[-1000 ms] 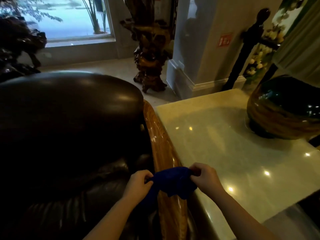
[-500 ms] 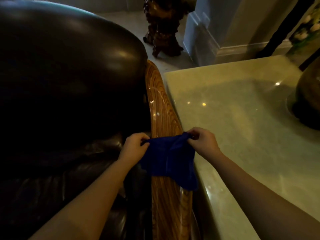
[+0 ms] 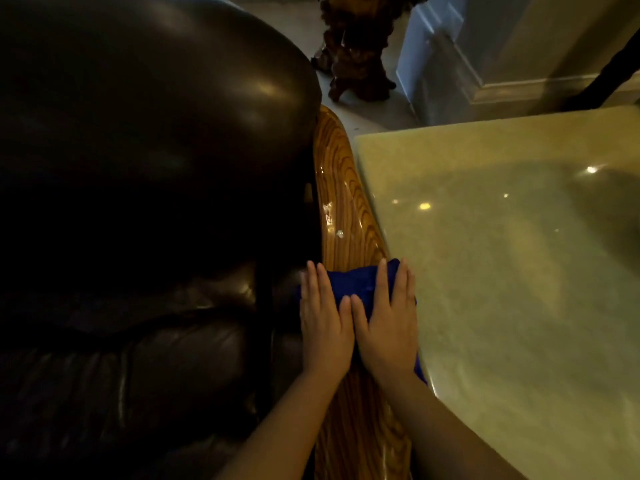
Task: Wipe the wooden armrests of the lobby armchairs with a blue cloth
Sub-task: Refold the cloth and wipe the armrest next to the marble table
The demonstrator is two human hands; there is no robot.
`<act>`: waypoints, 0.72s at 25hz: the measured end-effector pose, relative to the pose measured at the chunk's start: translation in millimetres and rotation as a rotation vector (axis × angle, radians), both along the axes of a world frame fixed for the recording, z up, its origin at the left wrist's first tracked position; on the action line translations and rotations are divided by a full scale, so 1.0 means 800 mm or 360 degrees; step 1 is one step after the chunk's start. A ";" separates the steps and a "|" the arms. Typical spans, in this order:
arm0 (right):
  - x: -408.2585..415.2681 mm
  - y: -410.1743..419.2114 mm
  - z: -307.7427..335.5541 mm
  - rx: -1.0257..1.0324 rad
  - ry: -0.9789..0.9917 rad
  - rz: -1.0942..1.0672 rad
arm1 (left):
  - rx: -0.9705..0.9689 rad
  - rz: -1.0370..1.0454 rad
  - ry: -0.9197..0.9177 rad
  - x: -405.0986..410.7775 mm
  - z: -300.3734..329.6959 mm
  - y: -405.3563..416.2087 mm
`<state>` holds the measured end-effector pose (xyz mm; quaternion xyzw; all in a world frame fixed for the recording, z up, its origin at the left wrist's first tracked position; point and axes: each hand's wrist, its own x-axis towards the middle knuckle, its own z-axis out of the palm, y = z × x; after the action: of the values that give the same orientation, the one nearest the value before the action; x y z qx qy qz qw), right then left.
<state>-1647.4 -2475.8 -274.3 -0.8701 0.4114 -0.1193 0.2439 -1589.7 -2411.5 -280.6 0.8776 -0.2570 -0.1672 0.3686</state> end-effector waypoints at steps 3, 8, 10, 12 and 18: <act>0.013 -0.022 -0.009 -0.0047 -0.0019 0.0016 | -0.0007 0.0048 -0.0055 0.016 -0.012 -0.021; 0.045 -0.053 -0.011 0.0016 -0.0077 0.0074 | 0.0010 0.0074 -0.0149 0.044 -0.014 -0.047; 0.060 -0.068 -0.010 0.0038 -0.0085 0.0087 | 0.0009 0.0071 -0.0130 0.058 -0.011 -0.060; 0.076 -0.081 -0.008 0.0052 -0.0076 0.0094 | -0.0025 0.0061 -0.0089 0.074 -0.007 -0.072; 0.157 -0.137 -0.007 0.0193 -0.0059 0.0106 | -0.0093 0.0056 -0.0017 0.148 -0.003 -0.129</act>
<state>-1522.1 -2585.7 -280.2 -0.8645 0.3842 -0.1022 0.3077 -1471.3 -2514.8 -283.1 0.8718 -0.2484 -0.1483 0.3954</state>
